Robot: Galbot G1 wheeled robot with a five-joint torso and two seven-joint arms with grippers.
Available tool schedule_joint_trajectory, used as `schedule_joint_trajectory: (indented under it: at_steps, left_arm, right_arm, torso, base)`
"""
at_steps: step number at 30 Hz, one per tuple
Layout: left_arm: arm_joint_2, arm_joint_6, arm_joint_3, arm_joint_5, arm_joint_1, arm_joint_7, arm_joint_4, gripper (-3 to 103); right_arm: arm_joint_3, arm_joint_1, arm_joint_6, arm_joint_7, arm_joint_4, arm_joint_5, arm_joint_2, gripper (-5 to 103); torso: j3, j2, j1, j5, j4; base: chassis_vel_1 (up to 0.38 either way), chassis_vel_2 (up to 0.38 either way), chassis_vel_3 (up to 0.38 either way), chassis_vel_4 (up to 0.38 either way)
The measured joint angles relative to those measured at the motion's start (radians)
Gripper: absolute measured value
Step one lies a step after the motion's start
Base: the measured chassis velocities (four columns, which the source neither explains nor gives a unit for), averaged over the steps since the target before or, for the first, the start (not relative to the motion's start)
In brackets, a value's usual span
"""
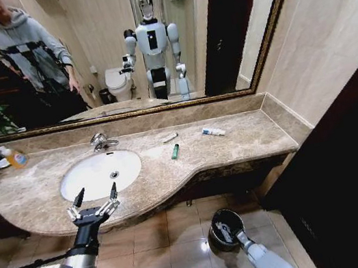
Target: Pick up the trash from the sink and place it in the trash bin.
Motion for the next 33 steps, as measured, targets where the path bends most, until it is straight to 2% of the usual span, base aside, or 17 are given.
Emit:
schedule_joint_trajectory:
  at_steps: [2,3,5,7,10,11,15,20,22,33]
  left_arm:
    - [0.000,0.000,0.000,0.000,0.000,0.000,0.000,100]
    - [0.000,0.000,0.000,0.000,0.000,0.000,0.000,100]
    - [0.000,0.000,0.000,0.000,0.000,0.000,0.000,100]
    - [0.000,0.000,0.000,0.000,0.000,0.000,0.000,100]
    - [0.000,0.000,0.000,0.000,0.000,0.000,0.000,100]
    - [0.000,0.000,0.000,0.000,0.000,0.000,0.000,100]
    - [0.000,0.000,0.000,0.000,0.000,0.000,0.000,100]
    - [0.000,0.000,0.000,0.000,0.000,0.000,0.000,100]
    - [0.000,0.000,0.000,0.000,0.000,0.000,0.000,100]
    - [0.000,0.000,0.000,0.000,0.000,0.000,0.000,100]
  right_arm:
    - [0.000,-0.002,-0.002,0.000,0.004,0.001,-0.001,28]
    - [0.000,-0.002,-0.002,0.000,0.004,0.001,-0.001,28]
    - [0.000,-0.003,-0.002,0.002,0.007,0.002,-0.001,38]
    - [0.000,-0.003,-0.002,0.002,0.009,0.003,-0.001,38]
    - [0.001,-0.009,0.000,0.004,0.017,0.004,0.001,55]
    - [0.001,-0.009,0.000,0.004,0.017,0.004,0.001,55]
    - [0.000,-0.021,0.004,0.004,0.036,0.004,0.001,77]
    - [0.004,-0.028,0.007,0.004,0.043,0.005,0.002,88]
    - [0.006,-0.032,0.013,0.004,0.044,0.007,0.004,97]
    - [0.008,-0.084,0.022,0.006,0.128,0.037,-0.010,100]
  torso:
    - [0.000,0.000,0.000,0.0000,0.0000]
    - [0.000,0.000,0.000,0.0000,0.0000]
    - [0.000,0.000,0.000,0.0000,0.0000]
    - [0.000,0.000,0.000,0.0000,0.0000]
    - [0.000,0.000,0.000,0.0001,0.0000]
    - [0.000,0.000,0.000,0.0001,0.0000]
    - [0.000,0.000,0.000,0.0000,0.0000]
    - [0.000,0.000,0.000,0.0000,0.0000]
    - [0.000,0.000,0.000,0.0000,0.0000]
    - [0.000,0.000,0.000,0.0001,0.0000]
  base:
    - [0.000,0.000,0.000,0.000]
    - [0.000,0.000,0.000,0.000]
    - [0.000,0.000,0.000,0.000]
    - [0.000,0.000,0.000,0.000]
    - [0.000,0.000,0.000,0.000]
    - [0.000,0.000,0.000,0.000]
    - [0.000,0.000,0.000,0.000]
    - [0.000,0.000,0.000,0.000]
    - [0.000,0.000,0.000,0.000]
    - [0.000,0.000,0.000,0.000]
